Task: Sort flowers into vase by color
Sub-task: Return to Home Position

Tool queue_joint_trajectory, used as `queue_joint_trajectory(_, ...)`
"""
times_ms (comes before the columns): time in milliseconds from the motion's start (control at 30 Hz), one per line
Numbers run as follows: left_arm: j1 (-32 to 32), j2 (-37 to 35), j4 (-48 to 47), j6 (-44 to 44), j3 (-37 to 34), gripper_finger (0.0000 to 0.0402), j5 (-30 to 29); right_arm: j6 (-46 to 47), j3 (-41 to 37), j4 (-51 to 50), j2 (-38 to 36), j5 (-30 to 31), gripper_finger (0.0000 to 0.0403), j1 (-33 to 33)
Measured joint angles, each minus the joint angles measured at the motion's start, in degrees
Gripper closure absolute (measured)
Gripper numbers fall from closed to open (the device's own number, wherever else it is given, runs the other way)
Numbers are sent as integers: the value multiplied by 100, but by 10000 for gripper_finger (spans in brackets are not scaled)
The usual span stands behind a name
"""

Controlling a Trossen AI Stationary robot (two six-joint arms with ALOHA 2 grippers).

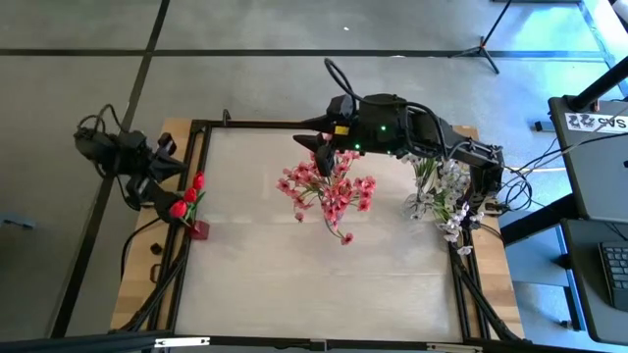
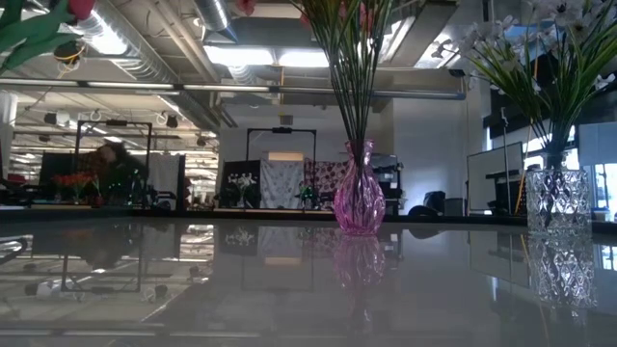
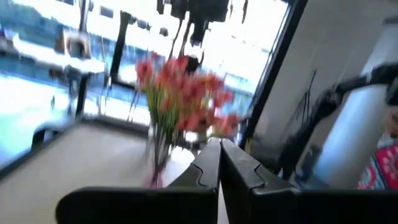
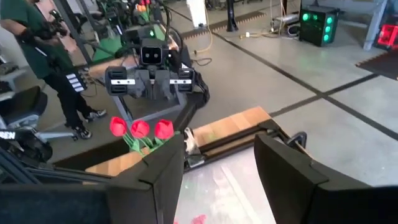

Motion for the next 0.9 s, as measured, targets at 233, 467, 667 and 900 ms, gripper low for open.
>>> queue_joint_trajectory(233,0,2,3086,1594,-1086,400,-105,-284,0,216,-2,-51,210,0)
queue_joint_trajectory(467,0,2,6588,3221,-2359,401,-253,-580,0,256,-4,-84,210,-111)
queue_joint_trajectory(667,83,7,7351,3253,-2964,401,-491,-592,0,264,-4,-366,210,-365)
queue_joint_trajectory(900,510,90,7370,3024,-2960,401,-493,-590,0,278,-4,-448,210,-579)
